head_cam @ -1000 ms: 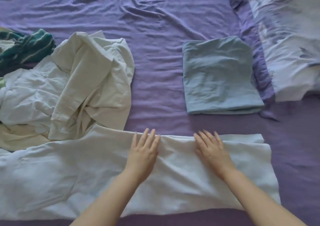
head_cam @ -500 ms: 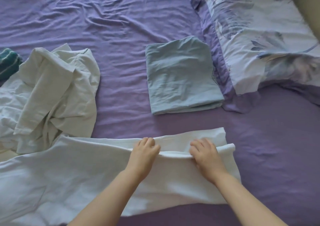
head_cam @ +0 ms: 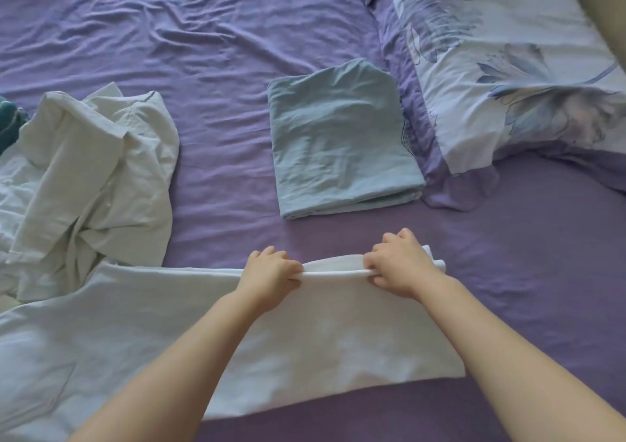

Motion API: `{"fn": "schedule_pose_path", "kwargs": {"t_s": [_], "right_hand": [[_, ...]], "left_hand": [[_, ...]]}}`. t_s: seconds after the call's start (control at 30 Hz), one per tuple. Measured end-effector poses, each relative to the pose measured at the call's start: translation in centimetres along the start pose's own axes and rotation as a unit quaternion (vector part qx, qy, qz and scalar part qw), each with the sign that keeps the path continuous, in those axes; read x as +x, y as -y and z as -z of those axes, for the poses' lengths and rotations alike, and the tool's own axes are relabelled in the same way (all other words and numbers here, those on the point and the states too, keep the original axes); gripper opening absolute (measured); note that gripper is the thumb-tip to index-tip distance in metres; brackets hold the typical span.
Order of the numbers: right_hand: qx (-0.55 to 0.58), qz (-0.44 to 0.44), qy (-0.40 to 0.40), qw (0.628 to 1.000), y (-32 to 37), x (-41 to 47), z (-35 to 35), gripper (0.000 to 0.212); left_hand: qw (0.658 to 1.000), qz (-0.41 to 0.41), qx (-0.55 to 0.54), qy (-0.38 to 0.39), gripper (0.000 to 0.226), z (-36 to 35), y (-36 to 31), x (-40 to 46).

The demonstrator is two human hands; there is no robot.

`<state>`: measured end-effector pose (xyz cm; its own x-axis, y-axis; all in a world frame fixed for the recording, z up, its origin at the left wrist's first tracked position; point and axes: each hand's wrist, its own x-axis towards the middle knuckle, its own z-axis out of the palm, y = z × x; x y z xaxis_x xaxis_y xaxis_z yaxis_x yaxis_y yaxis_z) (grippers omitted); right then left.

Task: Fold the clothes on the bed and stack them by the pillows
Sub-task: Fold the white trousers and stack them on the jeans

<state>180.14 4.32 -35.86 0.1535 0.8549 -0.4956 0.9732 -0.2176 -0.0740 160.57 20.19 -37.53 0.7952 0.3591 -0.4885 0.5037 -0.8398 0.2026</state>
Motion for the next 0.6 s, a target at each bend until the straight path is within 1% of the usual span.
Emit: {"fn": "schedule_pose_path", "kwargs": {"t_s": [0.07,0.1,0.17,0.23,0.27,0.33,0.4,0.5,0.53,0.6], "right_hand": [[-0.001,-0.010,-0.009,1.000,-0.6,-0.2,0.6,0.021],[0.000,-0.018,-0.032,0.999,-0.7,-0.2,0.9,0.021],[-0.019,-0.030,-0.132,0.991,-0.7,0.2,1.4,0.021],[0.001,-0.068,-0.218,0.974,-0.9,0.9,1.5,0.033],[0.021,-0.084,-0.219,0.972,-1.0,1.1,1.3,0.041],[0.035,-0.119,-0.184,0.975,-1.3,1.0,0.2,0.061],[0.077,-0.182,-0.165,0.966,-1.6,-0.1,-1.4,0.072],[0.172,-0.301,-0.140,0.927,-1.6,-2.5,-3.8,0.086],[0.208,-0.336,-0.133,0.909,-1.6,-3.3,-4.5,0.087],[0.253,-0.378,-0.129,0.881,-1.4,-4.4,-5.4,0.082]], "left_hand": [[1.000,-0.003,-0.007,-0.020,0.020,0.7,0.0,0.1],[0.999,0.003,-0.015,-0.032,0.020,1.1,0.0,0.3],[0.996,0.031,-0.055,-0.065,0.021,2.0,0.2,0.9],[0.987,0.062,-0.102,-0.104,0.020,2.6,0.1,1.8],[0.986,0.067,-0.100,-0.113,0.020,2.6,-0.1,2.3],[0.992,0.062,-0.051,-0.099,0.025,2.1,-1.2,3.4],[0.995,0.061,-0.013,-0.081,0.034,1.1,-2.8,4.2],[0.992,0.078,0.000,-0.103,0.035,-0.1,-5.3,5.0],[0.990,0.076,0.007,-0.116,0.035,-0.1,-6.1,5.2],[0.988,0.057,0.017,-0.145,0.033,0.0,-7.7,5.6]]}}
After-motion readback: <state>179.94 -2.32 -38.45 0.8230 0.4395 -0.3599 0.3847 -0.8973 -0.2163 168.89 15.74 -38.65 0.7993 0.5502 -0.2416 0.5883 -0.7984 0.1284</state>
